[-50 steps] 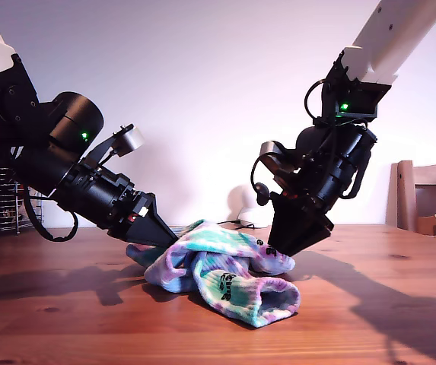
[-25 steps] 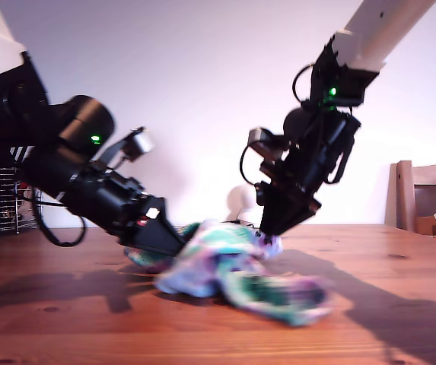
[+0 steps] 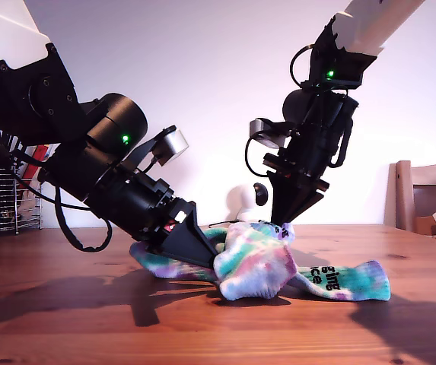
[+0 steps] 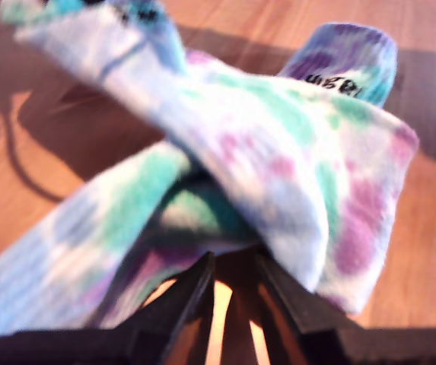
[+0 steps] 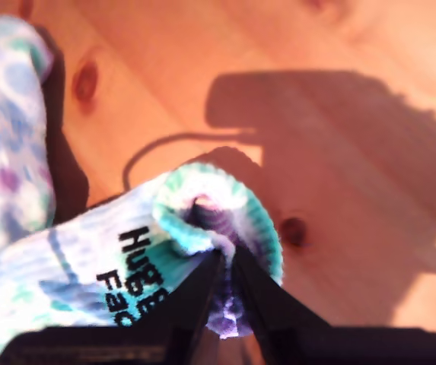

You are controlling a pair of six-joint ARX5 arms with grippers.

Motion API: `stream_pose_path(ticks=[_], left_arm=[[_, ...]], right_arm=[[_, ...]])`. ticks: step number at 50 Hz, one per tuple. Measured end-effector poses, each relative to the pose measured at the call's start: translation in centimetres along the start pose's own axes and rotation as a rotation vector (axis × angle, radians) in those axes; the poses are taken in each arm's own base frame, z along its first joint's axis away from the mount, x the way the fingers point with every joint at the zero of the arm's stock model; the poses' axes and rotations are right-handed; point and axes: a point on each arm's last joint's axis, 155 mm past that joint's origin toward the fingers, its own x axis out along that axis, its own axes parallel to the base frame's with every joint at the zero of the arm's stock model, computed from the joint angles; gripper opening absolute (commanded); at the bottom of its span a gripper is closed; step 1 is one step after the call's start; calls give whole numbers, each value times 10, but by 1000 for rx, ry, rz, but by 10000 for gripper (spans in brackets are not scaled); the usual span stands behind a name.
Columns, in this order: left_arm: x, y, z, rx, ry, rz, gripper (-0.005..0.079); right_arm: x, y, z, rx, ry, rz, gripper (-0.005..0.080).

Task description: Fold the socks in front of you. After folding them, place them to the left side.

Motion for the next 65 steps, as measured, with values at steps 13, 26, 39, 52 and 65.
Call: stream_pose_path(ticks=[13, 26, 39, 52, 65], left_arm=[[0, 4, 9, -7, -33, 13, 146], [-12, 18, 38, -40, -137, 64, 146], [-37, 19, 83, -10, -256, 103, 146], [-28, -8, 92, 2, -272, 23, 146], [11, -8, 67, -3, -223, 44, 142]], right_arm=[[-30, -9, 23, 11, -53, -42, -11], [-37, -19, 24, 10, -44, -93, -11], [-37, -20, 22, 13, -41, -93, -11], [-37, -20, 23, 13, -41, -93, -11], [-37, -18, 22, 15, -38, -86, -11]])
